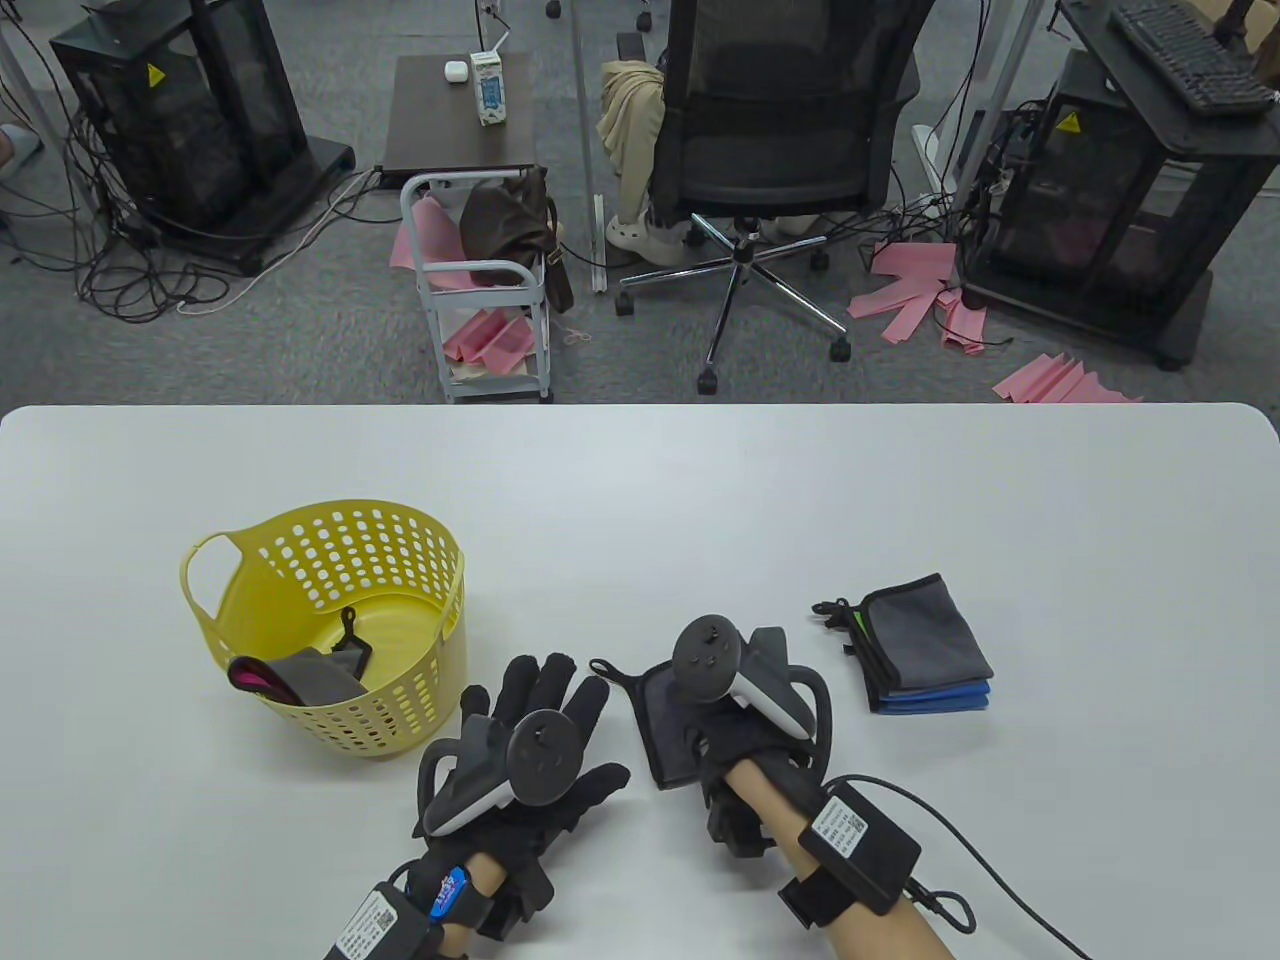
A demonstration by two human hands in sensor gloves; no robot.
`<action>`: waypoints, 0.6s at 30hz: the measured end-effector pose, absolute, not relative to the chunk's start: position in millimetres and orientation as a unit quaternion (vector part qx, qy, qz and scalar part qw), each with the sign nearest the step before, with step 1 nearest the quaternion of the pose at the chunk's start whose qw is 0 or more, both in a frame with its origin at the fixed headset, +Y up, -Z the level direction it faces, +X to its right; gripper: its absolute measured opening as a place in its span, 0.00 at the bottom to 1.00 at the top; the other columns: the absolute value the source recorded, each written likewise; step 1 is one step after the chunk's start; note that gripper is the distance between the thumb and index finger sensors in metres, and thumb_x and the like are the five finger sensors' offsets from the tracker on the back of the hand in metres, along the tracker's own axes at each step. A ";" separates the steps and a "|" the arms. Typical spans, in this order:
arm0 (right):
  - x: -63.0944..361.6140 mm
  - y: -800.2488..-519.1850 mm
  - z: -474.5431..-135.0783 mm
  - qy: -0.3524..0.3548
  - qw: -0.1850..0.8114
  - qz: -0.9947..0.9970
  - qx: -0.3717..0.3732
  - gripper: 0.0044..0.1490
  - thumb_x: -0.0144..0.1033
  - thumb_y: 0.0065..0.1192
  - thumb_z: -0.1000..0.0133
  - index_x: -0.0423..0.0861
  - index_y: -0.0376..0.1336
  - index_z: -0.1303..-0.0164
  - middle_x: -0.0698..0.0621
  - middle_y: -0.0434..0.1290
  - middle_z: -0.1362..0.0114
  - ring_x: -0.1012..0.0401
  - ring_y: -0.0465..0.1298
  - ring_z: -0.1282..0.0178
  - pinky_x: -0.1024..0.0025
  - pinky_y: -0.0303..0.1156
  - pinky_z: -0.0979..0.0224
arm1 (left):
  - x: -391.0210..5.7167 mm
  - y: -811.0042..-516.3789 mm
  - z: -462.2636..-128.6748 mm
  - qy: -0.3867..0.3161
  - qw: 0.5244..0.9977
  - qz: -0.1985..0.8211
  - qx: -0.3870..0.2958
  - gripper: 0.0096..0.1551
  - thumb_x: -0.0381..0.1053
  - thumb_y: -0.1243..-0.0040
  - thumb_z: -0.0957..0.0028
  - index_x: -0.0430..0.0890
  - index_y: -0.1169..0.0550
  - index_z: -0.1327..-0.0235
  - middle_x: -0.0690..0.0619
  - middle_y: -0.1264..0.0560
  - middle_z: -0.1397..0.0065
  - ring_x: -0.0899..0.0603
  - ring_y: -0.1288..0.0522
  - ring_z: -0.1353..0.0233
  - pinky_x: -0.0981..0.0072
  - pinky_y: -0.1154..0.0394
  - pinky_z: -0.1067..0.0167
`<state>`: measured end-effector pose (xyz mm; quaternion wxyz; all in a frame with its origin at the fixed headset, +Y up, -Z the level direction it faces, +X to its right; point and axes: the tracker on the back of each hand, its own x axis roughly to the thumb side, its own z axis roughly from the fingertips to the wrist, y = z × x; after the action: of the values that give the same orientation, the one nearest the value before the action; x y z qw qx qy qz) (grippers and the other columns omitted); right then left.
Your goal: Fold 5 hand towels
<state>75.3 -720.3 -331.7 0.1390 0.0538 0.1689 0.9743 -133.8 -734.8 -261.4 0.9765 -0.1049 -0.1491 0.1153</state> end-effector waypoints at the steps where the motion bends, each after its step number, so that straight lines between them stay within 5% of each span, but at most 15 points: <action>1: 81.5 -723.2 -337.0 0.180 0.121 0.975 0.043 0.36 0.40 0.53 0.35 0.34 0.52 0.22 0.34 0.62 0.21 0.35 0.65 0.30 0.32 0.60 0.30 | -133.6 -734.5 -261.3 -0.149 0.977 0.115 -0.104 0.52 0.76 0.55 0.48 0.58 0.50 0.11 0.44 0.57 0.07 0.28 0.58 0.11 0.17 0.59 0.26; 9: 111.5 -758.7 -363.2 0.254 0.119 0.960 -0.016 0.39 0.45 0.57 0.40 0.33 0.57 0.26 0.31 0.59 0.23 0.34 0.60 0.34 0.31 0.56 0.33 | -133.3 -733.5 -260.7 -0.151 0.977 0.114 -0.100 0.53 0.77 0.55 0.48 0.58 0.50 0.11 0.44 0.57 0.07 0.28 0.58 0.11 0.17 0.59 0.26; 18: 98.4 -766.9 -353.6 0.166 0.091 0.982 -0.026 0.24 0.38 0.66 0.41 0.40 0.65 0.39 0.38 0.66 0.30 0.38 0.65 0.39 0.31 0.59 0.35 | -132.8 -733.8 -260.7 -0.153 0.977 0.110 -0.102 0.53 0.77 0.55 0.48 0.58 0.50 0.11 0.44 0.57 0.07 0.28 0.58 0.11 0.17 0.59 0.26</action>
<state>98.4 -766.9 -353.6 0.0911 -0.0264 0.1658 0.9816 -132.8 -733.8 -260.7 0.9768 -0.1015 -0.1533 0.1097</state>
